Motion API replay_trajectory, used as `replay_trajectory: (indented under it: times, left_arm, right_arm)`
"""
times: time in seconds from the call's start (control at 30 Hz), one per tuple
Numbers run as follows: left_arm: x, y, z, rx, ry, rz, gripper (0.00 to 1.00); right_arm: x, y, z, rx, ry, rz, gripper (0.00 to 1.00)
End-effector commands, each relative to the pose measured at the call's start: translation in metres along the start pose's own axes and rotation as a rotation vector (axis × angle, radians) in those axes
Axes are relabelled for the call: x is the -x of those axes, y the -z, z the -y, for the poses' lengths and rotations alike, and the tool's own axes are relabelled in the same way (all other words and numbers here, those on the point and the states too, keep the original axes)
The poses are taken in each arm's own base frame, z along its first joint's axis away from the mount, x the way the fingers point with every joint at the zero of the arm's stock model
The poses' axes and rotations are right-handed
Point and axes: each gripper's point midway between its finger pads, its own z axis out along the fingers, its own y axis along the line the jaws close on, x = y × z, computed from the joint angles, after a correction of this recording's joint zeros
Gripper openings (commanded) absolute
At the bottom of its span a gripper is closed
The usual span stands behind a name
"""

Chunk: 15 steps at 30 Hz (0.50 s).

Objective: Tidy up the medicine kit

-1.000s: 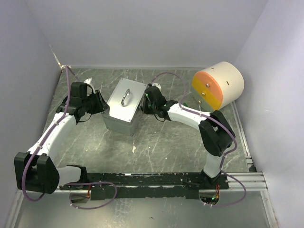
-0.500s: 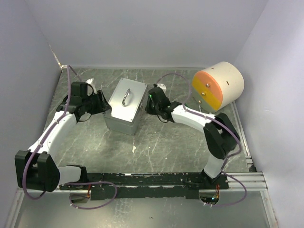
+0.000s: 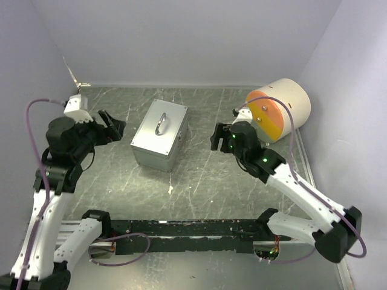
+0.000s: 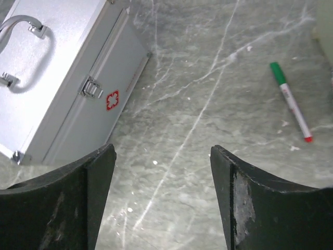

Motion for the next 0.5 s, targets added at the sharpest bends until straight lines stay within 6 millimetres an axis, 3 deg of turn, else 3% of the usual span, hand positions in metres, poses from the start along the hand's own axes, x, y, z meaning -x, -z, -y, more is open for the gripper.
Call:
replay_trajectory:
  times: [0.0,0.27,0.4,0.47]
  left_arm:
    - [-0.004,0.028,-0.003,-0.005,-0.022,0.068,0.98]
    - [0.010,0.088,-0.017,0.060,-0.052,0.239,0.95]
    - [0.020,0.114,-0.015,0.060,-0.088,0.293,0.95]
    - [0.022,0.122,-0.012,0.045,-0.102,0.297,0.95]
  right_arm:
    - [0.003,0.035,0.019,0.004,0.112,0.016,0.76]
    - [0.033,0.090,0.058,-0.132,0.035,0.131,0.77]
    - [0.039,0.112,0.077,-0.190,0.004,0.179,0.79]
    - [0.054,0.132,0.079,-0.171,-0.027,0.235,0.79]
